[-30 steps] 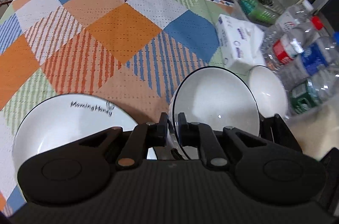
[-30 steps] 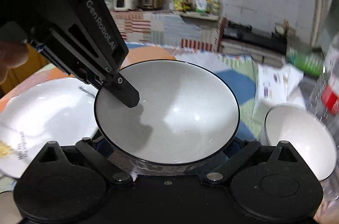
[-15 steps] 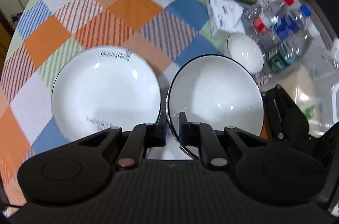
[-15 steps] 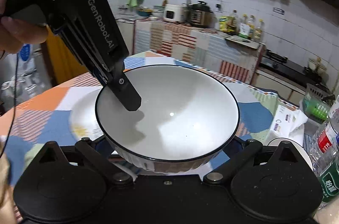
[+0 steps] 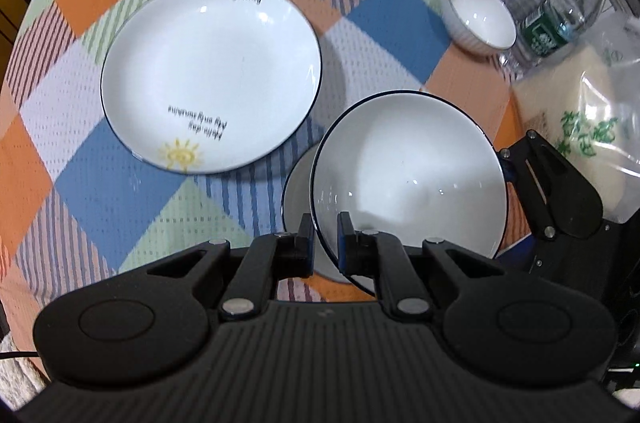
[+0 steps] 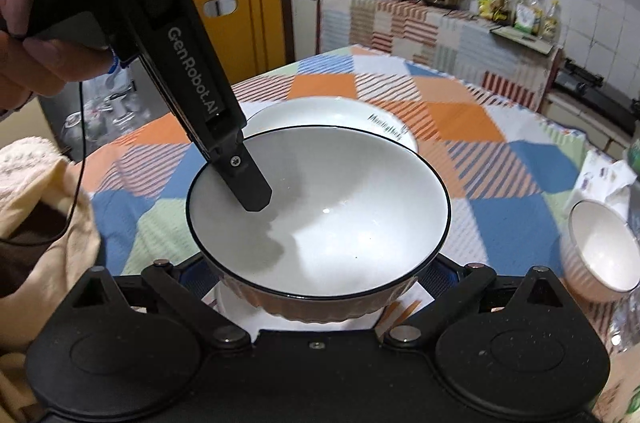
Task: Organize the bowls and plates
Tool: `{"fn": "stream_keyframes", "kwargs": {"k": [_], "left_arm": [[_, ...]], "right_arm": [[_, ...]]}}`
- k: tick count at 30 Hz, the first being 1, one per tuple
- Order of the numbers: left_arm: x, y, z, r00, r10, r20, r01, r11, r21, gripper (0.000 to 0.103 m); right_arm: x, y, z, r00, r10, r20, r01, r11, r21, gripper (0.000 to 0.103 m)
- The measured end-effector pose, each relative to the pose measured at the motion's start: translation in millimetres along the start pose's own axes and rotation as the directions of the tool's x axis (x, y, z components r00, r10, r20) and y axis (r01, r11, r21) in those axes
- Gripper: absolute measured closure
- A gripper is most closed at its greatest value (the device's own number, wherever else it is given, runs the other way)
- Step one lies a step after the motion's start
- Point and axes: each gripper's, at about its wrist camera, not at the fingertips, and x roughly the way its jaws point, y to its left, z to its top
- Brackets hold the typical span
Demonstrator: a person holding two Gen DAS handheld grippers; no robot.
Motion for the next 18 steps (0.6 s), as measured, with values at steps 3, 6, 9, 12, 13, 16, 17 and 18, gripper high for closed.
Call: {"fn": "stream_keyframes", "kwargs": {"k": [3, 6, 9, 12, 13, 16, 17, 18], "left_arm": [[7.9, 2.7, -3.7, 1.0, 0.009, -0.022, -0.009, 1.0, -0.005, 0.094], [13.8, 0.9, -5.7, 0.999, 0.029, -0.026, -0.028, 1.0, 0.012, 0.094], [18.4, -3.4, -7.5, 0.998, 0.06, -0.027, -0.059, 0.997, 0.04, 0.094], [21.7, -3.7, -7.0, 0.997, 0.071, -0.031, -0.069, 0.997, 0.045, 0.094], [22.9, -3.8, -6.7, 0.997, 0.074, -0.031, -0.072, 0.996, 0.046, 0.094], [26.5, -7.5, -6.3, 0.995, 0.095, -0.028, -0.093, 0.993, 0.066, 0.094], [27.5, -8.7, -6.5, 0.994, 0.105, -0.026, -0.103, 0.992, 0.073, 0.094], [28.3, -10.2, -6.5, 0.993, 0.118, -0.023, -0.116, 0.99, 0.082, 0.093]], "right_arm": [[2.2, 6.4, -6.3, 1.0, 0.011, -0.015, -0.011, 1.0, -0.007, 0.001], [6.5, 11.0, -10.9, 0.999, 0.01, -0.032, -0.011, 1.0, -0.013, 0.001], [10.6, 13.0, -12.8, 0.999, 0.001, -0.046, -0.002, 1.0, -0.019, 0.001], [12.8, 16.2, -12.7, 0.998, -0.017, -0.059, 0.015, 0.999, -0.038, 0.001], [13.7, 17.0, -13.0, 0.998, -0.022, -0.062, 0.019, 0.999, -0.041, 0.001], [16.2, 16.5, -14.9, 0.997, -0.028, -0.071, 0.025, 0.999, -0.04, 0.001], [17.3, 17.1, -15.8, 0.997, -0.031, -0.074, 0.028, 0.999, -0.041, 0.001], [18.5, 17.9, -16.5, 0.996, -0.036, -0.077, 0.033, 0.999, -0.043, 0.001]]}}
